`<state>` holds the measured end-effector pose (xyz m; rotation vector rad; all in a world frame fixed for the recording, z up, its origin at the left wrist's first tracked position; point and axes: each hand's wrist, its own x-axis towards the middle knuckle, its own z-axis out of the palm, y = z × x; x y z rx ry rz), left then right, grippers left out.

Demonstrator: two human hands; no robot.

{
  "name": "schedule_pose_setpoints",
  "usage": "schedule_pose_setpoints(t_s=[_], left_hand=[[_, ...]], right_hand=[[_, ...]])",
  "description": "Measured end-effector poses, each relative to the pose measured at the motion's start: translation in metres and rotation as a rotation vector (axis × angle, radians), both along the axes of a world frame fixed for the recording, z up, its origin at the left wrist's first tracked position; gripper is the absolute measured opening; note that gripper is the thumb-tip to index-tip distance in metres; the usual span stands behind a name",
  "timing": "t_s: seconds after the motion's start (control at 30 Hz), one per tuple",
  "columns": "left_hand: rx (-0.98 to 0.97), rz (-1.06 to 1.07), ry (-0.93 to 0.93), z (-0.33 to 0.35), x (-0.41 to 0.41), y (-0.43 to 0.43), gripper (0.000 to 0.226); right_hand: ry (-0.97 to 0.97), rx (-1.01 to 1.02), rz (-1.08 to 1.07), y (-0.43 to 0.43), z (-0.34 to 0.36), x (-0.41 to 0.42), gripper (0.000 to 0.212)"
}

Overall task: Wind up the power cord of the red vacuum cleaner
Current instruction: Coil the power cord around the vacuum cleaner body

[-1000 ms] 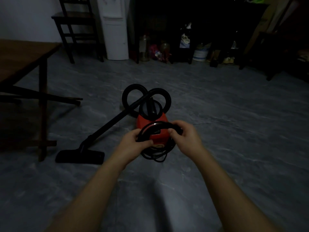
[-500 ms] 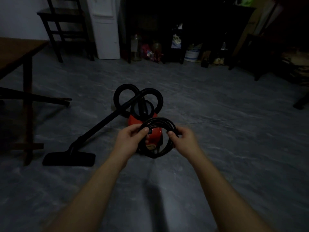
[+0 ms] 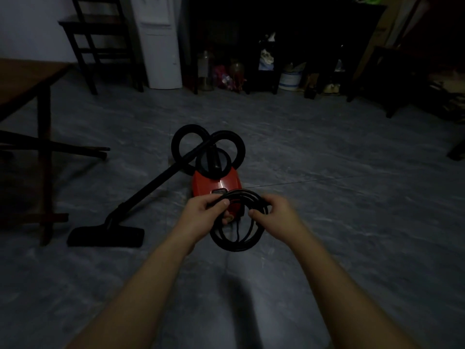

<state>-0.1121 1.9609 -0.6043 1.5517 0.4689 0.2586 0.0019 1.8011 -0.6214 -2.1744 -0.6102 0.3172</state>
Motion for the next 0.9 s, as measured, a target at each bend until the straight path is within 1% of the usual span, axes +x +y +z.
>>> schedule_pose_setpoints(t_s=[0.1,0.17,0.23,0.3,0.33,0.4,0.53,0.6,0.67,0.7,0.73,0.77,0.83,0.9], left_hand=[[-0.056,0.045,-0.010,0.000,0.001,-0.002,0.015],[-0.108,0.099,-0.018,-0.001,0.003,-0.003,0.014],[-0.141,0.139,-0.017,-0.003,0.004,-0.002,0.014],[-0.170,0.156,-0.017,-0.004,0.004,-0.002,0.013],[-0.190,0.163,-0.020,-0.003,0.004,-0.003,0.013],[-0.229,0.187,-0.028,0.000,0.002,-0.006,0.013],[-0.256,0.185,-0.031,0.005,0.004,-0.009,0.015],[-0.302,0.165,-0.051,0.009,0.007,-0.008,0.017],[-0.348,0.151,-0.079,0.012,0.008,-0.006,0.018],[-0.332,0.137,-0.082,0.013,0.009,-0.005,0.019],[-0.277,0.118,-0.075,0.014,0.009,-0.006,0.021],[-0.173,0.098,-0.052,0.014,0.009,-0.006,0.023],[0.118,0.068,0.004,0.017,0.013,-0.006,0.027],[0.381,0.054,-0.002,0.024,0.019,-0.002,0.030]], right_hand=[[0.053,0.057,0.052,-0.003,0.005,0.000,0.014],[0.182,0.117,0.090,-0.005,0.016,-0.002,0.008],[0.329,0.139,0.126,-0.007,0.027,-0.004,0.020],[0.385,0.140,0.151,-0.009,0.032,-0.005,0.034],[0.398,0.155,0.151,-0.010,0.033,-0.004,0.038],[0.405,0.193,0.146,-0.012,0.033,-0.001,0.039],[0.377,0.220,0.186,-0.017,0.034,0.006,0.029],[0.381,0.272,0.197,-0.019,0.035,0.010,0.023],[0.333,0.302,0.202,-0.018,0.037,0.013,0.019],[0.285,0.310,0.205,-0.017,0.037,0.015,0.018],[0.243,0.317,0.201,-0.017,0.034,0.017,0.018],[0.198,0.310,0.191,-0.016,0.029,0.020,0.018],[0.133,0.292,0.149,-0.016,0.021,0.025,0.015],[0.081,0.305,0.115,-0.015,0.019,0.028,0.015]])
